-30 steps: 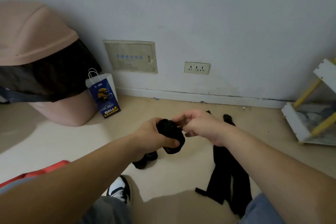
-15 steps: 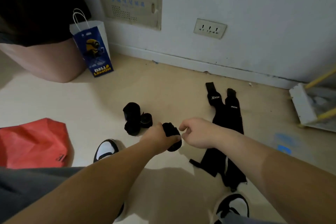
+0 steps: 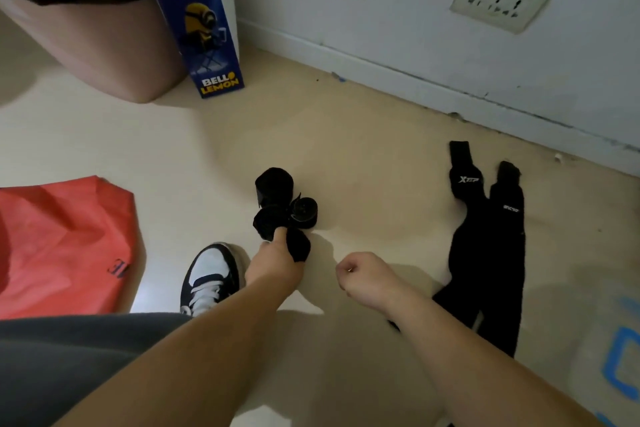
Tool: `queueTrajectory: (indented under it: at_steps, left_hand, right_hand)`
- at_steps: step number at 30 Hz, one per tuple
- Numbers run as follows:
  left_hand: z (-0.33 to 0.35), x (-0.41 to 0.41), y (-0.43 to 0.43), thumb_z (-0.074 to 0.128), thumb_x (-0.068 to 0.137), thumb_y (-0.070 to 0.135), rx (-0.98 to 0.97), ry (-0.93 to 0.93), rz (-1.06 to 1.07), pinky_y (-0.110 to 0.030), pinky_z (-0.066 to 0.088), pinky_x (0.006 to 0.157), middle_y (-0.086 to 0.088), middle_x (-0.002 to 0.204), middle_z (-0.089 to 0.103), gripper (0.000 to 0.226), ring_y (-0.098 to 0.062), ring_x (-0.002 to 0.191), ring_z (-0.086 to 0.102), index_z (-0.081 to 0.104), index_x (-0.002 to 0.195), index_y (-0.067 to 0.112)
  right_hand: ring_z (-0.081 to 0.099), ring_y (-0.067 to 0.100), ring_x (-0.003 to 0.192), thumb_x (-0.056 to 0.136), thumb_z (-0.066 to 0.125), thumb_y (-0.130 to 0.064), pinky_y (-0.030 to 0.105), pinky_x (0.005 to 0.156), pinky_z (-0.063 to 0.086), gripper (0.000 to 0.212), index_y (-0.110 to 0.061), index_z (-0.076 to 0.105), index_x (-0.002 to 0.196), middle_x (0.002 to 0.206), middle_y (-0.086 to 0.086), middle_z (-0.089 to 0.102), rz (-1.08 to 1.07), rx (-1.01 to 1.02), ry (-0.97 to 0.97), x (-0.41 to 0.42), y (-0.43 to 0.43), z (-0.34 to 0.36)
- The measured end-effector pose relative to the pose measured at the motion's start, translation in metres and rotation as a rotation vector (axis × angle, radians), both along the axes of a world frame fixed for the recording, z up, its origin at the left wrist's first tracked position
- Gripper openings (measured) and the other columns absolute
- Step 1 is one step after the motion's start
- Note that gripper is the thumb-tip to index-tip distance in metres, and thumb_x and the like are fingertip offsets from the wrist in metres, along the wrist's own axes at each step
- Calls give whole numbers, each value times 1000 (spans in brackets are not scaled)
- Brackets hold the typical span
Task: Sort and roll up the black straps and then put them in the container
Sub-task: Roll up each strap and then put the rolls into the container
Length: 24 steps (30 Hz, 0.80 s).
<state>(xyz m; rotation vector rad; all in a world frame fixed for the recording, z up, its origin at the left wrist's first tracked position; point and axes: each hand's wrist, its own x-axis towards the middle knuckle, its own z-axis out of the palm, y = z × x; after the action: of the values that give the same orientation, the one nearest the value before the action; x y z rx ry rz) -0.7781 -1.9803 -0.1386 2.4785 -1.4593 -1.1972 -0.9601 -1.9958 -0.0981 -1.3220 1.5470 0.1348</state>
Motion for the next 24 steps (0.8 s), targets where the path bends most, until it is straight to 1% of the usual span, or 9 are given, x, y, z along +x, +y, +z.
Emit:
queueTrajectory:
  at_steps: [3,7,10,12,16,18,20,21,24]
  left_hand:
    - [1,2,-1,62,94,30,-36,41,24,-47,60,81,-11,108,64,65,-36,96,67,32,152,33]
    - [13,1,0,59,98,40,-23,-131,-99,-38,54,68,-6,104,64,73,-32,93,68,20,159,35]
    - [28,-6,3,54,101,35,-81,-194,-195,-35,49,62,-1,90,58,58,-29,80,62,30,154,28]
    - [34,-12,4,51,102,29,-141,-146,-226,-36,51,64,-3,92,63,48,-30,82,64,41,149,26]
    - [38,-33,4,50,104,28,-176,-29,-278,-34,52,81,-6,120,71,36,-31,105,66,59,139,23]
    - [34,-50,4,51,104,27,-173,8,-286,-34,55,81,-6,118,73,33,-29,102,67,63,135,22]
    - [27,-73,4,51,103,27,-151,42,-294,-35,58,78,-5,112,74,31,-27,95,68,64,131,23]
    - [23,-85,5,51,102,27,-134,55,-304,-34,57,76,-4,111,74,31,-26,92,68,65,130,24]
    - [9,-122,9,52,100,27,-47,111,-366,-33,57,83,-3,117,72,33,-26,99,68,66,130,25]
  right_hand:
    - [64,23,76,96,54,-17,28,68,48,21,-17,75,94,85,4,70,-14,20,0,-2,2,-9]
    - [64,22,81,96,50,-15,26,64,45,23,-23,71,89,92,4,71,-46,30,1,-10,-3,-5]
    - [64,23,84,95,50,-14,26,64,43,23,-22,70,88,92,4,71,-69,15,22,-20,-1,1]
    - [65,23,85,95,50,-16,25,65,44,22,-21,71,90,91,3,71,-92,0,36,-28,3,6]
    - [64,22,84,100,51,-17,28,69,50,25,-11,73,108,101,9,72,-122,7,57,-52,14,12]
    - [61,19,85,103,52,-17,30,71,52,24,-11,72,115,105,7,69,-150,7,81,-68,22,13]
    - [61,20,95,104,53,-18,32,85,54,25,-9,71,118,115,13,70,-221,3,108,-90,32,11]
    - [60,19,96,104,53,-18,32,86,51,26,-7,69,121,118,15,70,-262,9,123,-103,39,11]
    - [61,24,101,106,52,-17,32,87,50,29,-8,63,131,118,11,66,-417,31,175,-141,60,7]
